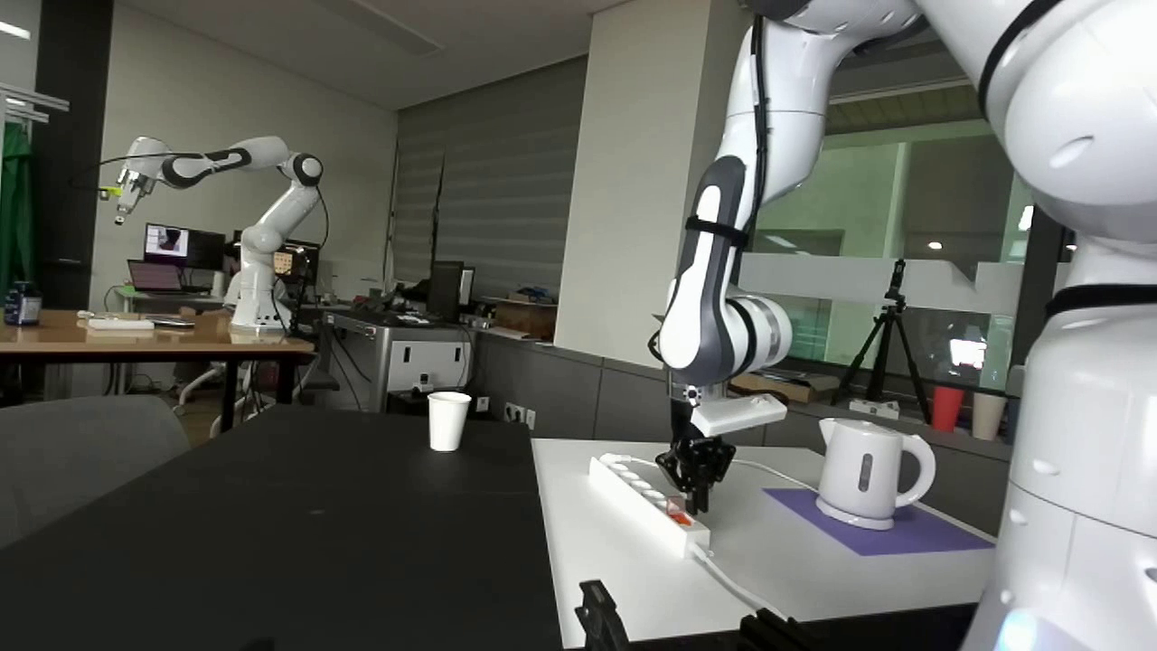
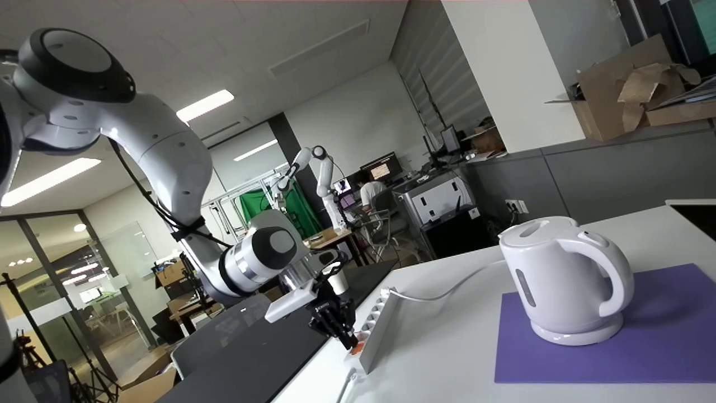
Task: Turn on the adapter switch
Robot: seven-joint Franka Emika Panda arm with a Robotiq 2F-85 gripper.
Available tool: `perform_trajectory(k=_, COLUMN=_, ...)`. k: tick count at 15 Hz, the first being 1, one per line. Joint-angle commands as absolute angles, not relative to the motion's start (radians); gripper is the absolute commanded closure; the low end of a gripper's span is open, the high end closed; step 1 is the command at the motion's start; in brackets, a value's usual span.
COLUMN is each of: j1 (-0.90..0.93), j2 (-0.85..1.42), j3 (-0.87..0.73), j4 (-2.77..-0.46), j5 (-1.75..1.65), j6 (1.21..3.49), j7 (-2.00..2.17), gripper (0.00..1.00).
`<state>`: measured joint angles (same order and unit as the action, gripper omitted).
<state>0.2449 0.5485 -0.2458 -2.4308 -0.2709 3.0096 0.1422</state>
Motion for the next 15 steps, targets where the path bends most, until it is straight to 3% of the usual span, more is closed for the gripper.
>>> perform_trajectory(k=1, j1=0.328, j2=0.586, j3=-0.307, j4=-2.407, j5=-0.251, j6=3.030, j7=0.174, gripper=1.00)
perform_trajectory(k=15, j1=0.437, j2=0.684, j3=-0.371, j4=-2.364, j5=-0.165, j6=3.079, j7=0.154, gripper=1.00)
